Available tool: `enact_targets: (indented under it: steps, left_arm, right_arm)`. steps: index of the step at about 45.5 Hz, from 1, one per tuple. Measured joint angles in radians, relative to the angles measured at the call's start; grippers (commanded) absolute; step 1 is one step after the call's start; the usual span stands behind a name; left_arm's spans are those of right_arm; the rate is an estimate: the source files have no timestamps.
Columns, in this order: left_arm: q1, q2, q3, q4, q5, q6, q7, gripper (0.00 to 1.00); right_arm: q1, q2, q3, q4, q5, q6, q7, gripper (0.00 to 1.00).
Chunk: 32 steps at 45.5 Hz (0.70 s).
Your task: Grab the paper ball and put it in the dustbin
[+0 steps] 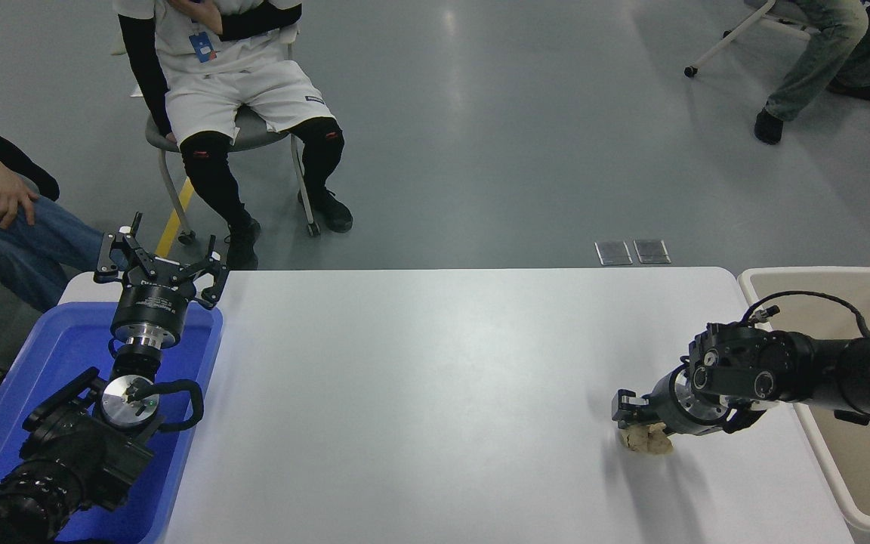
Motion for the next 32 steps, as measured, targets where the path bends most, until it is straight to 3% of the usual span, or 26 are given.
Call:
enact_targets:
  steps: [17,32]
  left_arm:
    - [0.0,0.0,0.0,0.0,0.001,0.0,0.0,0.99]
    - [0.0,0.0,0.0,0.0,0.001,0.0,0.0,0.99]
  right_arm:
    - [0.031,-0.017,-0.008,0.017,0.054,0.078,0.0,0.0]
    - [0.149,-0.083,-0.017,0.044,0.063,0.277,0.0,0.0]
